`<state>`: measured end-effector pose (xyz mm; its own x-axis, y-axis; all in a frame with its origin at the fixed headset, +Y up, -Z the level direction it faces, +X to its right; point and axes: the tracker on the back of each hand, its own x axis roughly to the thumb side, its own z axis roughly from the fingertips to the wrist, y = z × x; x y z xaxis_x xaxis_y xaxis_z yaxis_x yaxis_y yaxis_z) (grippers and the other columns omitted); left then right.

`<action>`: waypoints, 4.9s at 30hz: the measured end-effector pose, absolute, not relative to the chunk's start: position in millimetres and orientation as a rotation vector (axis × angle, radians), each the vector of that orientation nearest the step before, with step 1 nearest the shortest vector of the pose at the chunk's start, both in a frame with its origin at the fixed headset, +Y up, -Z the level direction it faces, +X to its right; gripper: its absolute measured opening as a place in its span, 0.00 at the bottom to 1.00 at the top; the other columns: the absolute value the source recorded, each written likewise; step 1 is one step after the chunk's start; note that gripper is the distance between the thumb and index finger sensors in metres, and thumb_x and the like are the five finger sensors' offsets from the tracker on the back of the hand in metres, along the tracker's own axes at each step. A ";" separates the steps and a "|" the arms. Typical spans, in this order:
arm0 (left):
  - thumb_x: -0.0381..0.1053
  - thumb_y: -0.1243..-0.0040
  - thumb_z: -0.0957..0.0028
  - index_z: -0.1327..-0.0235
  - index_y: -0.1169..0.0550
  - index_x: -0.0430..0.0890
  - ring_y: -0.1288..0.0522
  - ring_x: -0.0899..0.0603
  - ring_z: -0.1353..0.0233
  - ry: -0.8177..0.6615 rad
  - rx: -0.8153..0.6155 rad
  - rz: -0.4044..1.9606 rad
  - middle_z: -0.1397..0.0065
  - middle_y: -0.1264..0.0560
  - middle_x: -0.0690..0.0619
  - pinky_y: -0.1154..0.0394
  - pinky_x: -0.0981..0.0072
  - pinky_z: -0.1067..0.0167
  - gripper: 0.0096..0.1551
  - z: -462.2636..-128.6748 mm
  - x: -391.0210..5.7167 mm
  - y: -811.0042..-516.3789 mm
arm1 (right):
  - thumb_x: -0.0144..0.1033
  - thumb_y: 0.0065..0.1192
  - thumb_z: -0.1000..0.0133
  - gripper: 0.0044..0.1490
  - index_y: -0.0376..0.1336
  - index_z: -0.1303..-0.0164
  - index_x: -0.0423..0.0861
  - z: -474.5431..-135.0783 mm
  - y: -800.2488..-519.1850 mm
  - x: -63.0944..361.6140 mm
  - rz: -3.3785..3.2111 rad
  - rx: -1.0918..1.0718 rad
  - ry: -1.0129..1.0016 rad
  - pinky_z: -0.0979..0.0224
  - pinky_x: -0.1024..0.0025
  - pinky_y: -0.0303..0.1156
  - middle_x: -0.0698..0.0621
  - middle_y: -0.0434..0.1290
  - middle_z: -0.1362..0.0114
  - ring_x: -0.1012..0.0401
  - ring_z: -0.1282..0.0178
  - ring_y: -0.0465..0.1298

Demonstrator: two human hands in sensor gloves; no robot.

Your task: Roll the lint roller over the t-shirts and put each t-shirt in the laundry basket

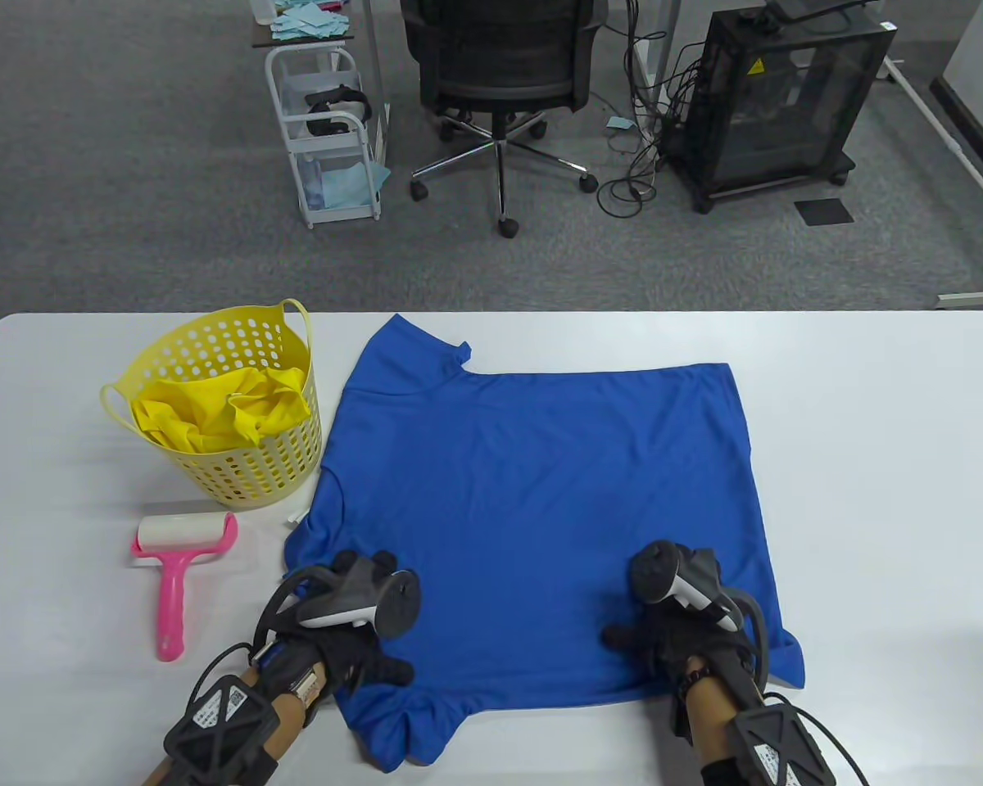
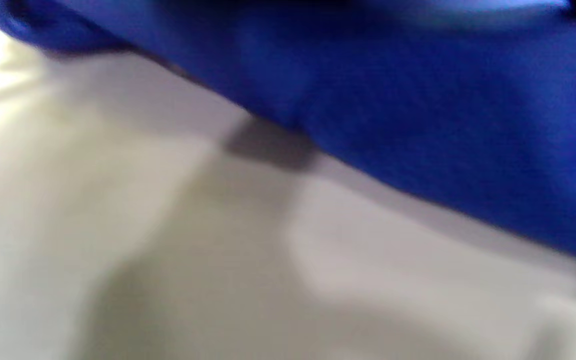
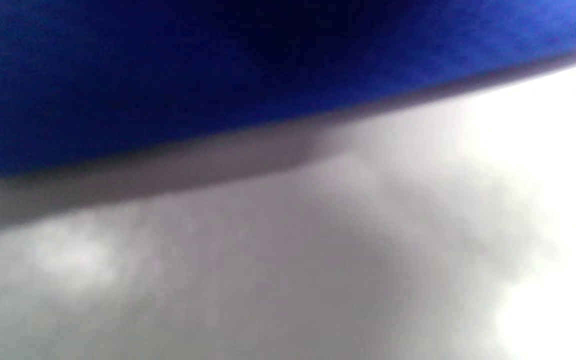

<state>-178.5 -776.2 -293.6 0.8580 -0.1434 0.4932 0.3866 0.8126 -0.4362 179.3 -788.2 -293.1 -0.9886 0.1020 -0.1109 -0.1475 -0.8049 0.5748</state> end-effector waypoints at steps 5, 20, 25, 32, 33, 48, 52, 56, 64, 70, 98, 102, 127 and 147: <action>0.81 0.51 0.67 0.24 0.54 0.53 0.42 0.24 0.20 -0.428 -0.520 -0.311 0.16 0.51 0.44 0.44 0.26 0.28 0.62 -292.9 -180.8 -766.2 | 0.73 0.48 0.59 0.64 0.24 0.28 0.55 -290.8 -781.2 170.4 2.957 -0.096 0.883 0.27 0.22 0.41 0.36 0.23 0.20 0.33 0.21 0.31; 0.78 0.52 0.58 0.30 0.36 0.46 0.27 0.31 0.27 0.506 0.070 -0.090 0.26 0.30 0.45 0.34 0.33 0.32 0.51 -296.2 -370.6 -706.1 | 0.70 0.46 0.54 0.59 0.24 0.28 0.55 -295.2 -773.9 187.6 2.992 -0.154 0.654 0.26 0.26 0.33 0.38 0.23 0.19 0.36 0.20 0.28; 0.80 0.54 0.57 0.27 0.38 0.43 0.31 0.27 0.24 0.585 -0.318 -0.150 0.23 0.31 0.41 0.36 0.30 0.32 0.55 -303.5 -388.0 -742.7 | 0.69 0.47 0.54 0.59 0.25 0.28 0.55 -294.9 -774.0 186.2 3.004 -0.152 0.634 0.27 0.26 0.33 0.38 0.23 0.19 0.36 0.20 0.29; 0.71 0.48 0.53 0.31 0.41 0.37 0.16 0.40 0.37 0.576 -0.276 -0.253 0.40 0.18 0.52 0.25 0.42 0.38 0.49 -316.1 -378.6 -760.7 | 0.69 0.46 0.53 0.58 0.27 0.27 0.55 -296.7 -779.2 187.9 3.015 -0.175 0.709 0.27 0.26 0.32 0.38 0.25 0.18 0.36 0.20 0.29; 0.69 0.48 0.51 0.31 0.44 0.37 0.16 0.40 0.38 0.584 -0.287 -0.256 0.40 0.20 0.52 0.25 0.42 0.38 0.49 -316.5 -378.9 -762.1 | 0.69 0.46 0.53 0.58 0.27 0.27 0.55 -296.8 -779.4 188.5 3.007 -0.177 0.714 0.27 0.26 0.32 0.38 0.24 0.18 0.36 0.20 0.29; 0.66 0.45 0.48 0.32 0.31 0.41 0.09 0.53 0.65 0.413 -0.158 -0.050 0.52 0.14 0.56 0.15 0.58 0.61 0.40 -295.4 -359.3 -691.4 | 0.72 0.35 0.56 0.58 0.18 0.33 0.56 -299.1 -794.1 195.3 2.902 -0.190 0.878 0.27 0.26 0.28 0.39 0.16 0.23 0.37 0.23 0.22; 0.66 0.49 0.45 0.30 0.32 0.41 0.09 0.54 0.70 0.092 -0.215 0.079 0.54 0.14 0.54 0.15 0.60 0.66 0.39 -281.9 -314.7 -676.1 | 0.72 0.34 0.57 0.57 0.17 0.34 0.55 -299.3 -795.0 195.0 2.914 -0.188 0.884 0.27 0.26 0.28 0.39 0.16 0.24 0.37 0.24 0.22; 0.64 0.49 0.46 0.26 0.39 0.45 0.12 0.53 0.62 -0.147 -0.164 0.094 0.47 0.18 0.53 0.16 0.58 0.61 0.39 -272.5 -257.2 -678.9 | 0.72 0.37 0.56 0.58 0.20 0.31 0.55 -297.9 -790.4 192.4 2.954 -0.182 0.801 0.27 0.26 0.29 0.39 0.19 0.21 0.37 0.21 0.25; 0.60 0.51 0.45 0.28 0.35 0.55 0.12 0.54 0.62 -0.263 -0.147 0.018 0.42 0.19 0.50 0.15 0.62 0.65 0.31 -289.5 -182.6 -719.3 | 0.74 0.34 0.58 0.59 0.15 0.36 0.57 -295.5 -796.8 168.7 2.924 -0.045 0.978 0.28 0.25 0.27 0.40 0.13 0.25 0.37 0.25 0.19; 0.60 0.52 0.46 0.29 0.35 0.55 0.12 0.54 0.61 -0.071 -0.116 -0.124 0.42 0.19 0.50 0.16 0.62 0.65 0.31 -363.9 -152.0 -724.3 | 0.74 0.32 0.58 0.58 0.13 0.39 0.57 -295.5 -800.2 171.6 2.889 -0.022 0.971 0.31 0.24 0.24 0.40 0.10 0.28 0.37 0.28 0.16; 0.63 0.52 0.46 0.29 0.34 0.54 0.09 0.54 0.64 -0.222 -0.145 -0.151 0.45 0.16 0.52 0.14 0.65 0.70 0.32 -254.4 -213.8 -722.0 | 0.74 0.30 0.60 0.58 0.11 0.43 0.56 -297.1 -803.1 170.2 2.882 -0.020 1.020 0.33 0.24 0.22 0.40 0.08 0.31 0.38 0.31 0.14; 0.63 0.52 0.46 0.29 0.34 0.54 0.09 0.54 0.65 -0.241 -0.157 -0.163 0.46 0.16 0.52 0.14 0.65 0.71 0.32 -233.4 -223.6 -721.2 | 0.74 0.29 0.60 0.58 0.11 0.43 0.56 -297.0 -803.2 170.2 2.887 -0.023 1.016 0.33 0.24 0.23 0.40 0.08 0.31 0.38 0.30 0.14; 0.63 0.51 0.48 0.29 0.40 0.52 0.10 0.52 0.62 0.062 -0.108 -0.043 0.46 0.18 0.51 0.15 0.61 0.67 0.35 -426.5 -147.9 -747.2 | 0.74 0.31 0.59 0.58 0.11 0.42 0.56 -301.3 -804.7 167.2 2.861 -0.014 1.012 0.33 0.24 0.21 0.40 0.08 0.31 0.38 0.30 0.13; 0.64 0.51 0.47 0.29 0.34 0.51 0.08 0.55 0.68 -0.246 -0.193 -0.130 0.52 0.14 0.53 0.14 0.63 0.71 0.34 -231.7 -244.1 -726.2 | 0.74 0.31 0.59 0.58 0.11 0.42 0.57 -301.4 -805.1 167.3 2.866 -0.018 1.012 0.33 0.24 0.21 0.41 0.08 0.31 0.38 0.30 0.13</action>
